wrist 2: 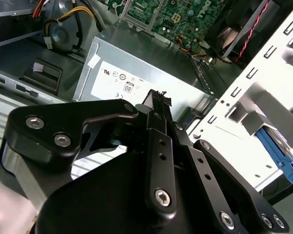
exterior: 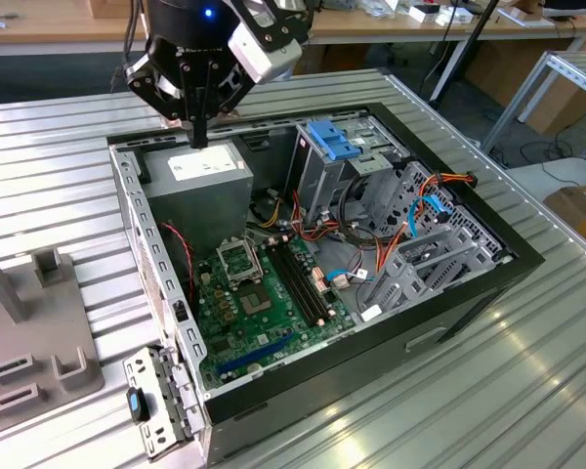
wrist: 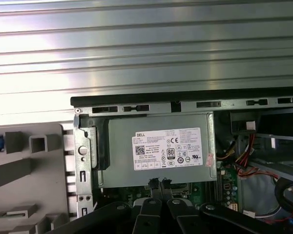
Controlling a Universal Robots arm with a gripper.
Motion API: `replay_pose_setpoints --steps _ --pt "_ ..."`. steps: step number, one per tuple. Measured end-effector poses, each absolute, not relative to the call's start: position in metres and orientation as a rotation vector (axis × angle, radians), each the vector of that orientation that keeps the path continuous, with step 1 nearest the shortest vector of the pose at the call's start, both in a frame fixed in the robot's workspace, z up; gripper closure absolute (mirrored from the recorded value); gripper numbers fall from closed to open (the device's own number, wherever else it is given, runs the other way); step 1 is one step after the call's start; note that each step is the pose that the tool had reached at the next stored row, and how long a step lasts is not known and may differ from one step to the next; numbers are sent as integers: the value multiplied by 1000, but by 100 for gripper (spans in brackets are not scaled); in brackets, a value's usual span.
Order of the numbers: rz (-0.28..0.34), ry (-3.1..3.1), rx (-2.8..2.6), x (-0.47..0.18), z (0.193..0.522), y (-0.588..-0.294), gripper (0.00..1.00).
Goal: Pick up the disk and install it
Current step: 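Reach for the disk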
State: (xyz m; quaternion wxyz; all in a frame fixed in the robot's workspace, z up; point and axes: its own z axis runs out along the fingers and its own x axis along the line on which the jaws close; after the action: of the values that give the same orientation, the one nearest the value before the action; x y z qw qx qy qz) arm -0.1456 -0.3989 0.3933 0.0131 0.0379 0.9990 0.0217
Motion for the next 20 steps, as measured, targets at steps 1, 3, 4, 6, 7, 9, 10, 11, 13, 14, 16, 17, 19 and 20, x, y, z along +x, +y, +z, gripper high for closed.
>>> replay_pose_setpoints --steps 1,3,4,6,7,9,10,11,13,14,16,17,19,20 --pt "68 3112 118 -146 393 -399 89" --pt "68 3112 118 -147 393 -399 89" --pt "68 3112 118 -148 393 -399 89" --pt "68 3113 118 -151 393 -399 89" --pt "68 3112 118 -152 393 -399 89" --pt "68 3112 118 -155 393 -399 89" --pt "68 3112 118 -155 393 -399 89" --pt "68 3113 118 -156 393 -399 89" --pt "68 3113 118 -158 393 -399 89" --pt "68 3112 118 -159 393 -399 89" --pt "68 3112 118 -160 393 -399 89" --pt "68 3112 118 -161 393 -399 89" --pt "68 3113 118 -162 393 -399 89" --pt "68 3112 118 -162 393 -399 89"
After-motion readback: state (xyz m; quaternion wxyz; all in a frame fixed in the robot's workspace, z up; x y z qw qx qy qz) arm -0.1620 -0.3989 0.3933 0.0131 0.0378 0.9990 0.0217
